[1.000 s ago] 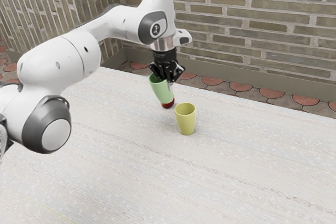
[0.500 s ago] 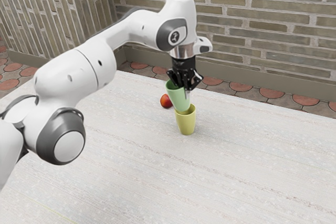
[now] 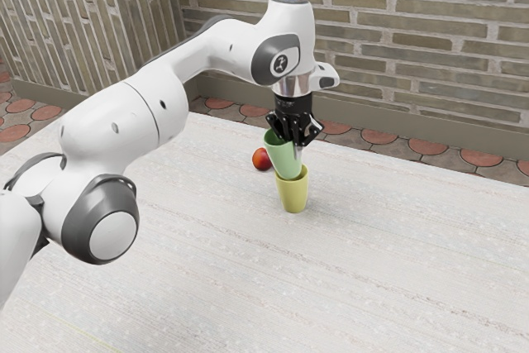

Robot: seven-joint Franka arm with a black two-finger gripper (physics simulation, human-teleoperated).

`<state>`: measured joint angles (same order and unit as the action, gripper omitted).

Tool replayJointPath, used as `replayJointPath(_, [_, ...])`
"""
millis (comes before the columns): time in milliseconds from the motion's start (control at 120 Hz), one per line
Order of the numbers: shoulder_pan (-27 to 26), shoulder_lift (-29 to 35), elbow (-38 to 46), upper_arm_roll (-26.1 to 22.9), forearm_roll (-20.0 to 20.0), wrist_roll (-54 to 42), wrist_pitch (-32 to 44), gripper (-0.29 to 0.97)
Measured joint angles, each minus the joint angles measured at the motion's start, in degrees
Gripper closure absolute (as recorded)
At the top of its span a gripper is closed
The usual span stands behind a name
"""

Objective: Place the left cup onto the right cup

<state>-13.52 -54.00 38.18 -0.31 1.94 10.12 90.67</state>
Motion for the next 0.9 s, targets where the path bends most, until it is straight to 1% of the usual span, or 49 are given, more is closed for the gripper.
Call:
replayJointPath(433, [0.0, -1.0, -0.7, 0.0, 0.1, 1.2, 0.1, 0.78])
replayJointPath(633, [-0.3, -1.1, -1.6, 0.0, 0.8, 1.5, 0.3, 0.78])
replayJointPath(900, [-0.8, -2.1, -3.2, -0.1, 2.6, 1.8, 3.5, 0.78])
